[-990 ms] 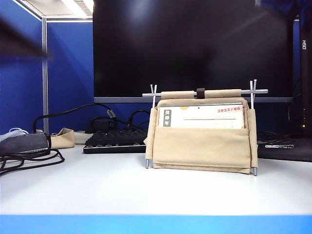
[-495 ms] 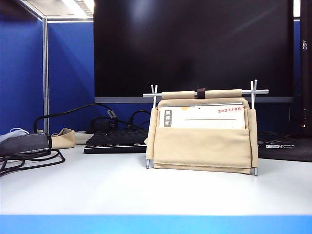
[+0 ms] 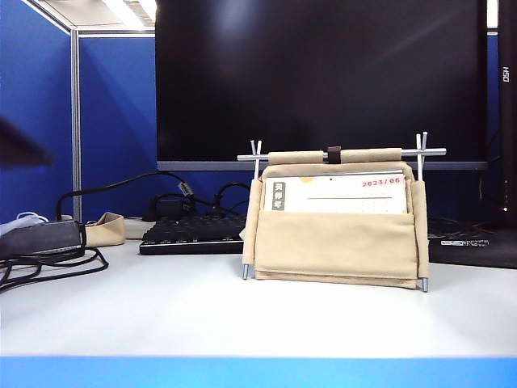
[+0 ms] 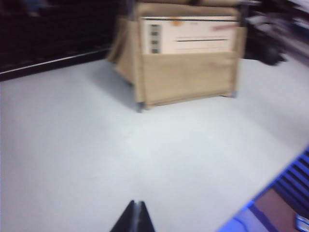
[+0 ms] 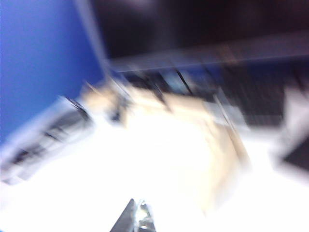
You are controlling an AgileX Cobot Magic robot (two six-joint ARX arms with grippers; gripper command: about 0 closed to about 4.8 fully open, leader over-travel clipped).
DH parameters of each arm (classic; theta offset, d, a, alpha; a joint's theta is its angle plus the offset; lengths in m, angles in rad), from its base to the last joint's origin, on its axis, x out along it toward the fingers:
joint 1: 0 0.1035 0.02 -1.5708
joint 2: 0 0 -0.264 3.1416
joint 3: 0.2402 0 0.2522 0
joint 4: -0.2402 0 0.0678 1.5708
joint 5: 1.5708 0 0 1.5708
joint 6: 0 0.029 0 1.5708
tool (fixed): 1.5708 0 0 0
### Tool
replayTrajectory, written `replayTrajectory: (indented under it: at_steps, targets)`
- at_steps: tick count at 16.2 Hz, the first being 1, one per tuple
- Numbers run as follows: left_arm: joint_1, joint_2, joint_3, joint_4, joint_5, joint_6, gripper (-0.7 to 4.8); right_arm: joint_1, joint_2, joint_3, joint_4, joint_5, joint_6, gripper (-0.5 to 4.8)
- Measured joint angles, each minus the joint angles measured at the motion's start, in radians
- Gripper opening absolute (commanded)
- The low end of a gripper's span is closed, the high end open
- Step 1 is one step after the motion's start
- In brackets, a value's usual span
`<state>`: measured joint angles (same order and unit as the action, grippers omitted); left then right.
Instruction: Turn one page of the calendar.
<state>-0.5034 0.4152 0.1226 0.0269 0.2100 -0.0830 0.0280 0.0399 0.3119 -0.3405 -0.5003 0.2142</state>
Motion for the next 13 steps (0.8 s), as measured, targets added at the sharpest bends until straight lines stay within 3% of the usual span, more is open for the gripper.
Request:
replayTrajectory:
  at_steps: [1, 5, 13]
  targets:
    - [0.000, 0.000, -0.033, 0.004, -0.051, 0.000, -0.03, 0.000, 0.004, -0.060, -0.007, 0.027, 0.035, -0.01]
    - [0.000, 0.000, -0.066, 0.008, -0.059, 0.000, -0.04, 0.000, -0.001, -0.182, 0.052, 0.034, 0.089, -0.01]
    - [0.000, -0.001, -0.071, 0.013, -0.013, 0.003, -0.04, 0.022, 0.001, -0.286, 0.148, 0.098, 0.001, -0.01]
